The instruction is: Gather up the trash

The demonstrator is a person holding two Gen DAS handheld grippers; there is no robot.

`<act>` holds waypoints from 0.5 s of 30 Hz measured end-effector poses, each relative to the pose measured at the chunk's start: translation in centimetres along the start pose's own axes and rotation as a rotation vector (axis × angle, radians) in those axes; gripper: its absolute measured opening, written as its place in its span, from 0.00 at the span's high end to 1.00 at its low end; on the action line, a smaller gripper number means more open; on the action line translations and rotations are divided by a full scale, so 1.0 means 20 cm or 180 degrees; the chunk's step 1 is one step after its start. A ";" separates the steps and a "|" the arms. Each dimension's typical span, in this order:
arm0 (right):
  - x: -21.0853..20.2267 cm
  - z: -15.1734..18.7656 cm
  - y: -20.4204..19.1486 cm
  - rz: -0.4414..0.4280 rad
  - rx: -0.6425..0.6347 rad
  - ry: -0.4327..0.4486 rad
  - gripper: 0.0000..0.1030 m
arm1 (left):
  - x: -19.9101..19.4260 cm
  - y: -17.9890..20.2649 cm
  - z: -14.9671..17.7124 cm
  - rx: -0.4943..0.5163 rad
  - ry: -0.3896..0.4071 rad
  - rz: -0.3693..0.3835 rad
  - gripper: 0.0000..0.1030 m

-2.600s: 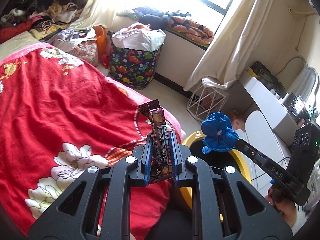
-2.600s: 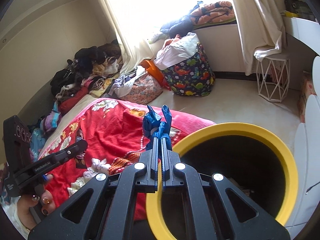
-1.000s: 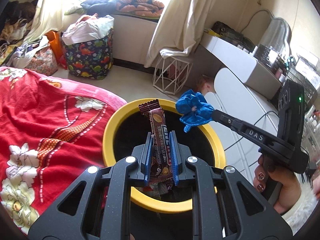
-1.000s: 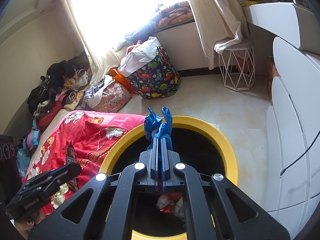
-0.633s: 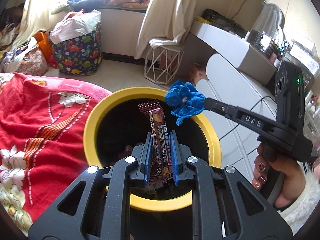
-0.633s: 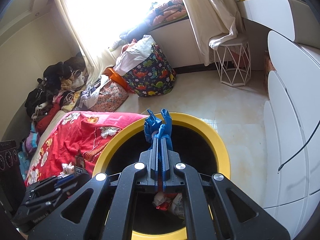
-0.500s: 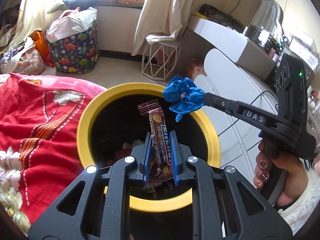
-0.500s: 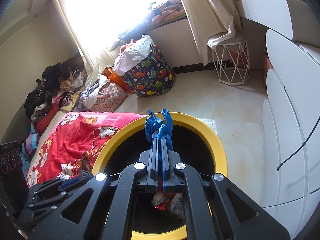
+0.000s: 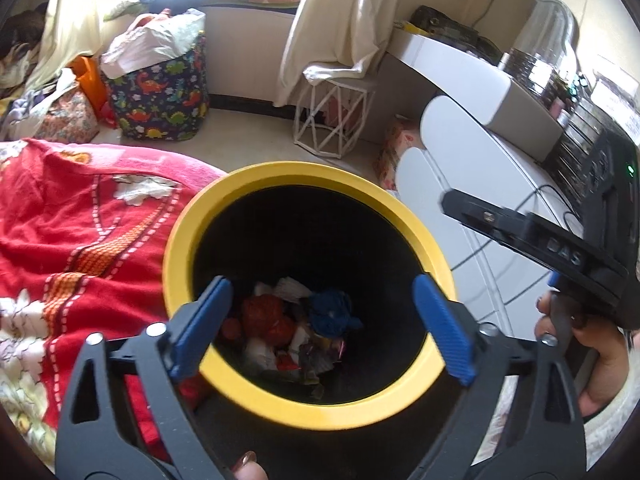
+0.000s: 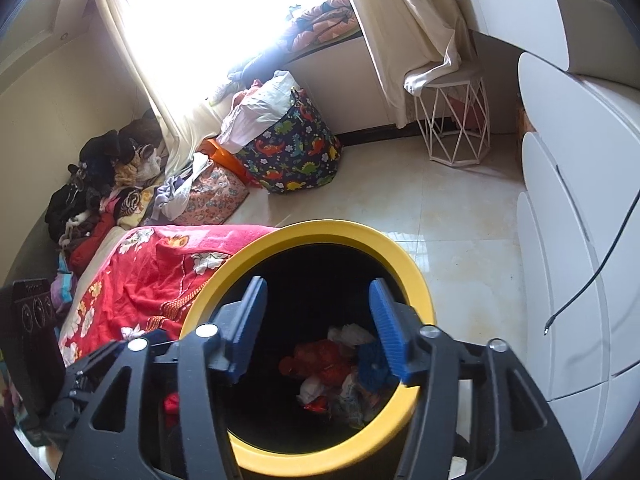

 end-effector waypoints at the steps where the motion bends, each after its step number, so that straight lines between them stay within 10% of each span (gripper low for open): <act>1: -0.01 0.00 0.00 -0.0003 -0.0008 0.0014 0.39 | -0.01 -0.01 0.00 -0.0003 0.0012 -0.0047 0.11; 15: -0.15 0.04 -0.15 0.0059 -0.0416 0.0234 0.15 | -0.19 -0.16 0.02 -0.0134 0.0113 -0.0400 0.11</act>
Point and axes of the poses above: each gripper's, at about its wrist camera, not at the fingertips, and x roughly the way its jaws point, y to its right, z to its underside, the point moved 1 cm from there along x, roughly the way its jaws point, and after that the axes turned 9 degrees about x, right-handed, at the moved point
